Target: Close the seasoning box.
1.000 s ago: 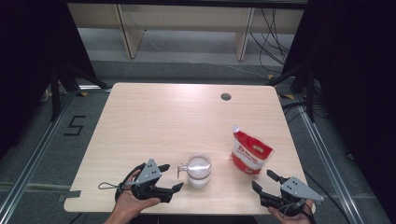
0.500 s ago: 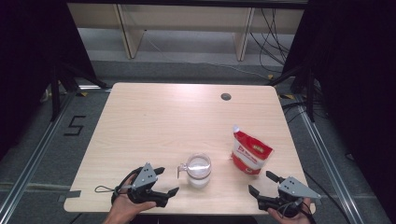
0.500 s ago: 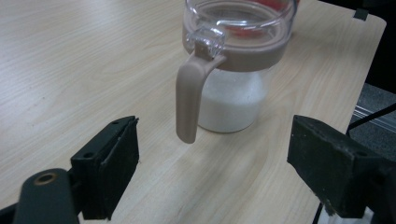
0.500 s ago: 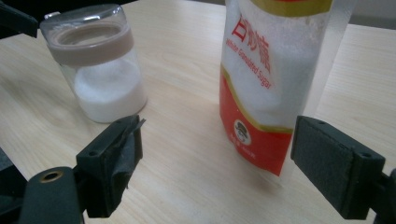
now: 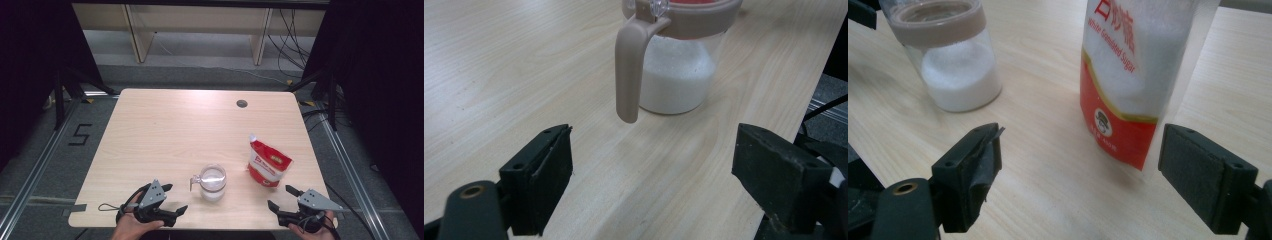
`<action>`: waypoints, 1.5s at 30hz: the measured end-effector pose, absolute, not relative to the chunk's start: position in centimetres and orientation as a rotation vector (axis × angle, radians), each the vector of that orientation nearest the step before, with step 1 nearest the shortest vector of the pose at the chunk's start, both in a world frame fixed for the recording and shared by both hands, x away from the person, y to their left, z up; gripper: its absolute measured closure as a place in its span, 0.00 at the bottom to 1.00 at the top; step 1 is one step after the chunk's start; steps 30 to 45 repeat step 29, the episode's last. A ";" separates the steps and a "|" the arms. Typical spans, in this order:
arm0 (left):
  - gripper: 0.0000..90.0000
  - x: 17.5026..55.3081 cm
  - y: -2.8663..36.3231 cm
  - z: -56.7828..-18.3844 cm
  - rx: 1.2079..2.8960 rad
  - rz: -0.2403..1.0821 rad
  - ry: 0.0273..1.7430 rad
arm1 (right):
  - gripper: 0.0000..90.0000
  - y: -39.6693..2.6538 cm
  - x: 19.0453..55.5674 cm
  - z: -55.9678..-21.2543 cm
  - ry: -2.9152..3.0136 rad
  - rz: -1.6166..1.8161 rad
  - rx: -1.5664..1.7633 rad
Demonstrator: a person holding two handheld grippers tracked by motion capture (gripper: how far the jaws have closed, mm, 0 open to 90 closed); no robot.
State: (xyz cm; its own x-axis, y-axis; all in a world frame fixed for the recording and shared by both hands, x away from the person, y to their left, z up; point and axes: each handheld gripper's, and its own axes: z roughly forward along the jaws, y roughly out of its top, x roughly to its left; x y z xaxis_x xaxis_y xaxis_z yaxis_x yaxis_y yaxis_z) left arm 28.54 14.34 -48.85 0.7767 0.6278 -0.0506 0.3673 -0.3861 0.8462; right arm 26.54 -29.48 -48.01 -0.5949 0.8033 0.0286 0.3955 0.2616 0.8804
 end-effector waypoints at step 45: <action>0.18 28.2 14.4 -49.1 2.031 0.341 0.744 | 0.21 -29.1 26.5 -48.6 2.164 1.246 1.142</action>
